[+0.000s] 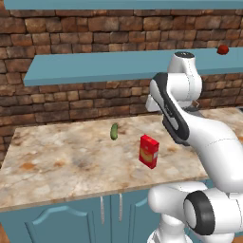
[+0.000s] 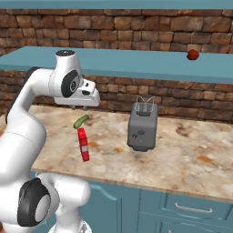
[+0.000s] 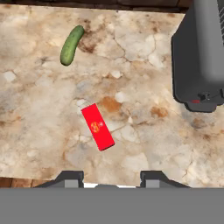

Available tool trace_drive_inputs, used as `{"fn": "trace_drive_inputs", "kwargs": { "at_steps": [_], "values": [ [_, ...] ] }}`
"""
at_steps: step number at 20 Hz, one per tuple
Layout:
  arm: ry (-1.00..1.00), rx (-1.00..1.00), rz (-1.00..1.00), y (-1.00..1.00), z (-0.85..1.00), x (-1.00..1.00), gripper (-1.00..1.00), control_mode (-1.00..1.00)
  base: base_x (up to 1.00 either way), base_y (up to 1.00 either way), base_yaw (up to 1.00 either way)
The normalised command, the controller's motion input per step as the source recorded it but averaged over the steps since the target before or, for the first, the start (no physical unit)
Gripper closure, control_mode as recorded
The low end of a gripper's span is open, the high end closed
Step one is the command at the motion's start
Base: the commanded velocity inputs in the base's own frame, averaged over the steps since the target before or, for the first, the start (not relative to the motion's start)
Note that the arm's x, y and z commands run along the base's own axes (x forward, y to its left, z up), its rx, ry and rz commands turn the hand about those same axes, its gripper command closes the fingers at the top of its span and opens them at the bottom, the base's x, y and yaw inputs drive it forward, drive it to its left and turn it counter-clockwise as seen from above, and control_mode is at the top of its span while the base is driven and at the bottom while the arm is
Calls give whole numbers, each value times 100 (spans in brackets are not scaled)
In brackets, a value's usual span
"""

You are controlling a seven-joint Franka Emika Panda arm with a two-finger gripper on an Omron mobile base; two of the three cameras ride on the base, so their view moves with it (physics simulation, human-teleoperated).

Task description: Pick the boxed food and bar from the counter and place them in the cabinets closest to them.

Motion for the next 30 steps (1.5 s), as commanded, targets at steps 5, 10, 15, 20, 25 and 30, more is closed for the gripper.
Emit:
{"fn": "trace_drive_inputs", "kwargs": {
  "at_steps": [5,10,15,20,25,30],
  "values": [
    [2,0,1,0,-9,-3,-100,-100,0,0,0],
    [3,0,4,-3,-22,-10,-100,-100,0,0,0],
    [3,0,7,-10,-24,-25,-100,-100,0,0,0],
    [3,1,5,-11,-25,-33,-100,-100,0,0,0],
    [1,2,6,-16,-28,-44,-100,-100,0,0,0],
    [0,1,12,-13,-37,-32,-100,-100,0,0,0]
  ]
}}
